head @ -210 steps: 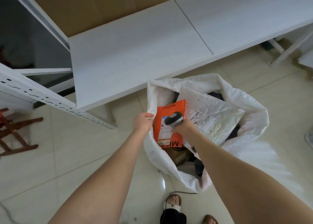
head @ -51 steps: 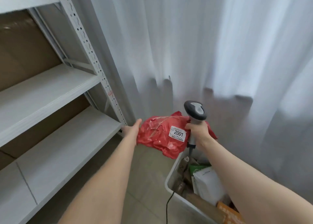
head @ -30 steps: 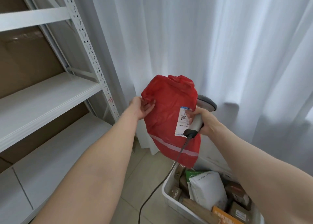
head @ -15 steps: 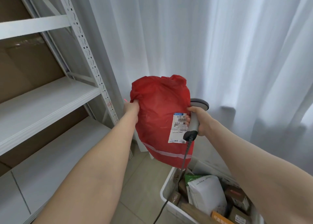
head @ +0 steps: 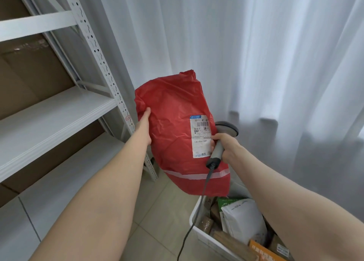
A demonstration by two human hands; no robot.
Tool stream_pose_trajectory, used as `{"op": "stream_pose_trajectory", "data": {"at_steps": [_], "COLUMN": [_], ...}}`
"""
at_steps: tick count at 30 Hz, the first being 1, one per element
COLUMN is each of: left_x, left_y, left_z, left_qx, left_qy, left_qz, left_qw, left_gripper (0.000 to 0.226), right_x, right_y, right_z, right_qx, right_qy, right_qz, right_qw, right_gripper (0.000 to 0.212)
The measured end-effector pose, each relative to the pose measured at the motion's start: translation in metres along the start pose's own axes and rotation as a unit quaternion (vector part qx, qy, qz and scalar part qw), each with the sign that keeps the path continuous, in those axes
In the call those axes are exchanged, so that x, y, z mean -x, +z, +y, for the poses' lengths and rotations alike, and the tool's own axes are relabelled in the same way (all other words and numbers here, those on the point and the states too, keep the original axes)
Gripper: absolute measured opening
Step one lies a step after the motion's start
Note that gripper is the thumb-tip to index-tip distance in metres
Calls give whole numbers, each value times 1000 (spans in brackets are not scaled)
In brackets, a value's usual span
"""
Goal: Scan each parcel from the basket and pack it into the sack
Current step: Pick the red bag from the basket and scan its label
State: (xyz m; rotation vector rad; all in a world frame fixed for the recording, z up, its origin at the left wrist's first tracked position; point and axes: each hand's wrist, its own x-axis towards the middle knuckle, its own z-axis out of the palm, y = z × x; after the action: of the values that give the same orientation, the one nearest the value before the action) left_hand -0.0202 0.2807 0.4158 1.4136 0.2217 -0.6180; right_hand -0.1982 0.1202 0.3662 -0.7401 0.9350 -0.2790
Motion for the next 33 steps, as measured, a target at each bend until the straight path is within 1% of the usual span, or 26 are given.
{"op": "stream_pose_trajectory", "data": {"at_steps": [2,3,5,6,8,10,12,14,16,18,20,21,24,26,28,30,31,33], "left_x": [7,9,9,9,8,6,3,4,6,9,12,12,9,8,7,8,9,9], "left_y": [-9,-13,-17,-18,-16,-14,-14,-14,-13,-12,-12,-13,-16,-14,-12,-8,-7,-6], "left_z": [-13,-21,-37,-44,-57,-63,-60,-53,-46,-41,-37,-36,-34,-34,-34,-33,-32,-30], "left_qx": [-86,-122,-167,-182,-198,-187,-178,-193,-216,-259,-293,-290,-239,-219,-205,-189,-182,-155], "left_qy": [-27,-40,-56,-62,-60,-22,20,31,25,17,16,23,55,79,110,127,130,124], "left_qz": [-47,-56,-61,-66,-84,-83,-79,-104,-129,-146,-155,-148,-108,-91,-68,-47,-40,-40], "left_qw": [995,990,982,979,975,979,981,975,968,955,943,945,963,968,970,972,974,979], "left_gripper": [112,120,129,128,113,88,67,57,52,49,50,52,54,51,49,48,48,53], "right_x": [-2,-4,-6,-6,-4,0,1,2,2,4,6,7,10,14,18,23,24,26], "right_y": [4,5,7,8,10,12,11,10,9,11,11,10,5,3,3,3,4,6], "right_z": [1,2,2,2,3,4,3,1,0,0,-2,-4,-7,-6,-3,2,4,7], "right_qx": [-42,-62,-98,-110,-106,-77,-38,-11,9,27,32,21,-57,-63,-48,-34,-29,-33], "right_qy": [-4,-3,7,12,14,0,-38,-74,-96,-108,-108,-103,-75,-53,-30,-6,3,13], "right_qz": [17,23,31,32,32,37,58,78,94,125,156,158,130,98,48,-1,-13,-12], "right_qw": [999,998,995,993,994,996,997,994,991,986,981,982,987,992,997,999,999,999], "right_gripper": [12,11,10,8,8,10,16,22,27,28,25,24,21,13,6,12,15,18]}}
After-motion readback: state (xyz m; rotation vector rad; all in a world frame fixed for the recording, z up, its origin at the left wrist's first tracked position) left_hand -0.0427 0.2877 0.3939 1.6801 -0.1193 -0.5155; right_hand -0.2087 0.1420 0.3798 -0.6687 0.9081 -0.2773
